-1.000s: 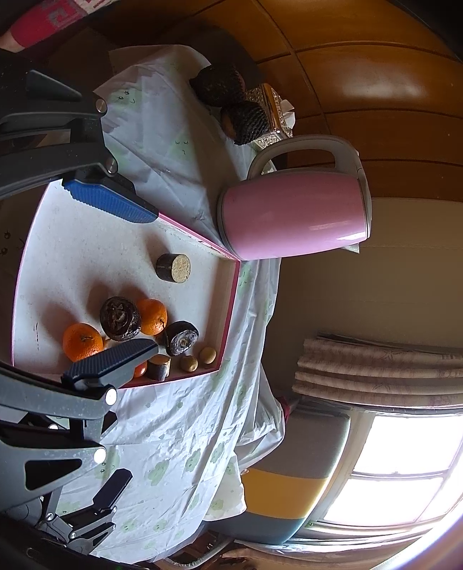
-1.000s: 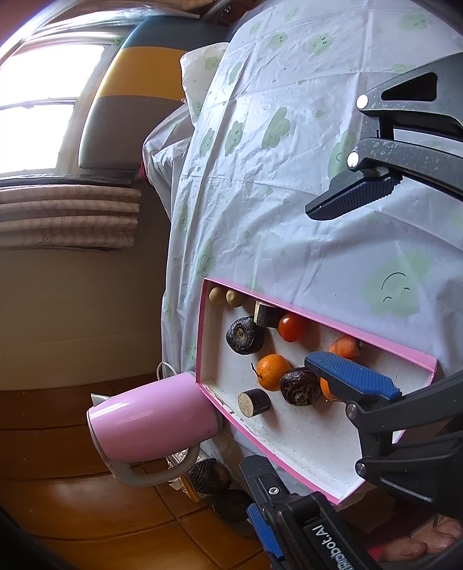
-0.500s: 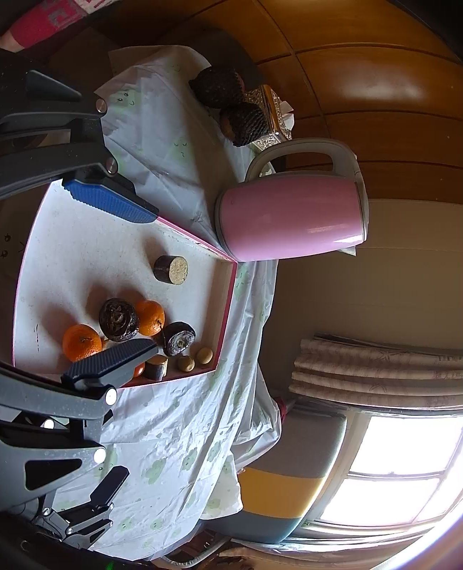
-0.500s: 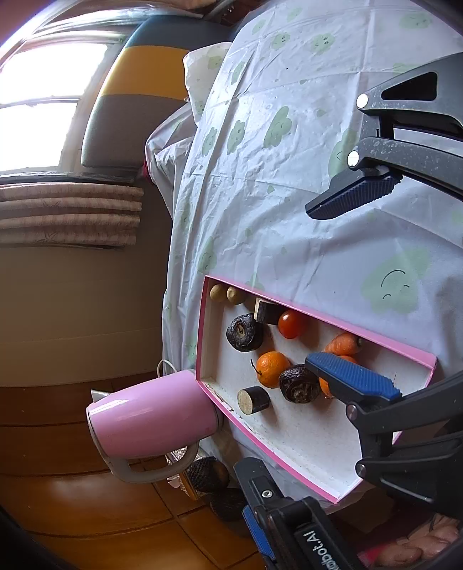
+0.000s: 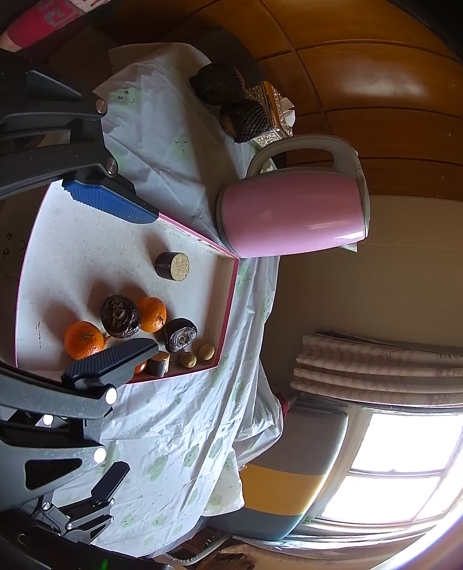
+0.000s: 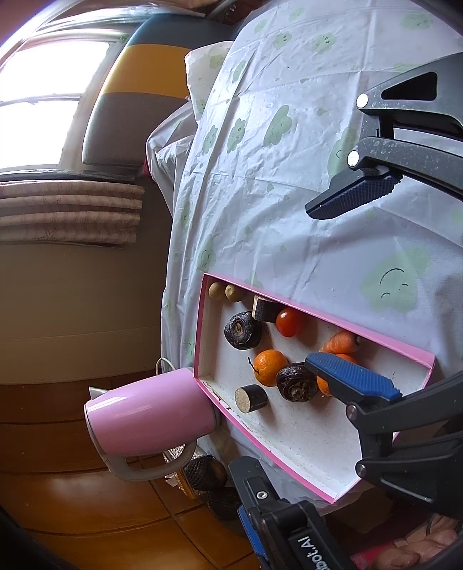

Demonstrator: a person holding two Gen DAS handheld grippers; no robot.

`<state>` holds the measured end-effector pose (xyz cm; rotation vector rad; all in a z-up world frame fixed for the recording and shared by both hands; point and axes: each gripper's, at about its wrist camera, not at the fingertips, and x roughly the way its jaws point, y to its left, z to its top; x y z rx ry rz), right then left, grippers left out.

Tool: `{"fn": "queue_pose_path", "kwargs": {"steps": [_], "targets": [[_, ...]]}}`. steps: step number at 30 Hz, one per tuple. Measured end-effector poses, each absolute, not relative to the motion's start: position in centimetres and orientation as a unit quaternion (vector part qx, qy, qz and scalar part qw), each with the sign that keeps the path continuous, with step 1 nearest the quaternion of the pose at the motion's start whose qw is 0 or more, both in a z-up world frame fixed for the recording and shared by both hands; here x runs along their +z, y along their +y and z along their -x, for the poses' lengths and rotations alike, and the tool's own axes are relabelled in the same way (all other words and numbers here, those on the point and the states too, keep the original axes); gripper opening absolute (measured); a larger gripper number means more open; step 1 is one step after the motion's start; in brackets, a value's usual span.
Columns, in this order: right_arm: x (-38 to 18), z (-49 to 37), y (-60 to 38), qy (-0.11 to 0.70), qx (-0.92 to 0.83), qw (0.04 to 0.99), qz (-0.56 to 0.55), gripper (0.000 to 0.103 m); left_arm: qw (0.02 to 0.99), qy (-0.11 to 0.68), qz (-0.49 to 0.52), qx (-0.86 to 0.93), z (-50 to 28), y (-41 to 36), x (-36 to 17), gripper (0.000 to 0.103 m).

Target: Organize fruits

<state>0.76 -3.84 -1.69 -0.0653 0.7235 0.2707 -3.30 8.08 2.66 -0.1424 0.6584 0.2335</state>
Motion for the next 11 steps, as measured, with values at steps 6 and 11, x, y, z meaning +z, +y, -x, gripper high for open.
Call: {"fn": "queue_pose_path", "kwargs": {"steps": [6, 11], "targets": [[-1.95, -0.82, -3.93, 0.355, 0.131, 0.925, 0.032, 0.079, 0.943, 0.308, 0.057, 0.109, 3.44, 7.8, 2.9, 0.05], [-2.13, -0.99, -4.27, 0.357, 0.129, 0.925, 0.029, 0.079, 0.945, 0.307, 0.055, 0.099, 3.3, 7.6, 3.1, 0.049]]}}
